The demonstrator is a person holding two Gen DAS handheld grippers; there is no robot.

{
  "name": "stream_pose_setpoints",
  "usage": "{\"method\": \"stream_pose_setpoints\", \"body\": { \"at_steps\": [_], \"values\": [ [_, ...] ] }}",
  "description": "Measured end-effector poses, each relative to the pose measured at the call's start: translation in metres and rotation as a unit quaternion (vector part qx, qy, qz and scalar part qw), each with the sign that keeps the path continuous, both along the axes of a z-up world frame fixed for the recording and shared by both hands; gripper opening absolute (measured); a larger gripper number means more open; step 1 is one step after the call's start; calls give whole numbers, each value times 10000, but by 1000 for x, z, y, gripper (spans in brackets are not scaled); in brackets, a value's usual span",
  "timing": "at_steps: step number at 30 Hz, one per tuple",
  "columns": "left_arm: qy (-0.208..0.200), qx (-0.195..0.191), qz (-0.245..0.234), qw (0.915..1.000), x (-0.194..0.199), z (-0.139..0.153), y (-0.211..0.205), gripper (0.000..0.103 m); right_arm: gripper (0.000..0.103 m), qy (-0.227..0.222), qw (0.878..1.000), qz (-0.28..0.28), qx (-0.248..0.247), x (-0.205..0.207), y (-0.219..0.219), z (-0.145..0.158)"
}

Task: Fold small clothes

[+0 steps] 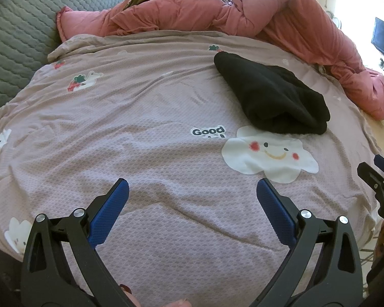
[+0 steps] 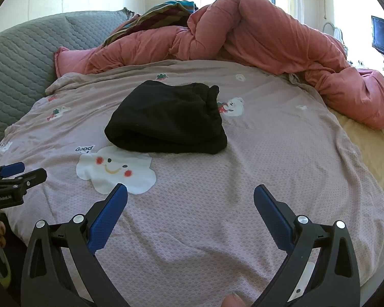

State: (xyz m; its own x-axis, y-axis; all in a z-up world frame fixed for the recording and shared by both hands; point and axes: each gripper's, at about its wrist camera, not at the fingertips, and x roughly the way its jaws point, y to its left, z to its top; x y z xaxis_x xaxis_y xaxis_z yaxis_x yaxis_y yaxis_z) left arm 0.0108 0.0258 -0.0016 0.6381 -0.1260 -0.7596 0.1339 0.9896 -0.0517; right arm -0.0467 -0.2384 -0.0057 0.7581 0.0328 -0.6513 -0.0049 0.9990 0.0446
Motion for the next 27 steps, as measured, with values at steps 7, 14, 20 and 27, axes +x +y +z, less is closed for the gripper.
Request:
{"method": "stream_pose_setpoints", "body": {
  "at_steps": [7,14,20,27],
  "values": [
    [27,-36,-10,10000,0,-1,0,93,98,-69,9998,-162,-8,-1,-6,1],
    [176,341,206,9991,6,-8,-2,93,98,3,9963,-854,-56,-10,-38,-1],
    [383,298,522,9975,18,-14,21,93,98,142,9765,-2142,-196,-42,-114,-6],
    [511,18,1394,9889,62,-10,117,93,98,545,8851,-4612,-320,-135,-261,-23]
  ]
}}
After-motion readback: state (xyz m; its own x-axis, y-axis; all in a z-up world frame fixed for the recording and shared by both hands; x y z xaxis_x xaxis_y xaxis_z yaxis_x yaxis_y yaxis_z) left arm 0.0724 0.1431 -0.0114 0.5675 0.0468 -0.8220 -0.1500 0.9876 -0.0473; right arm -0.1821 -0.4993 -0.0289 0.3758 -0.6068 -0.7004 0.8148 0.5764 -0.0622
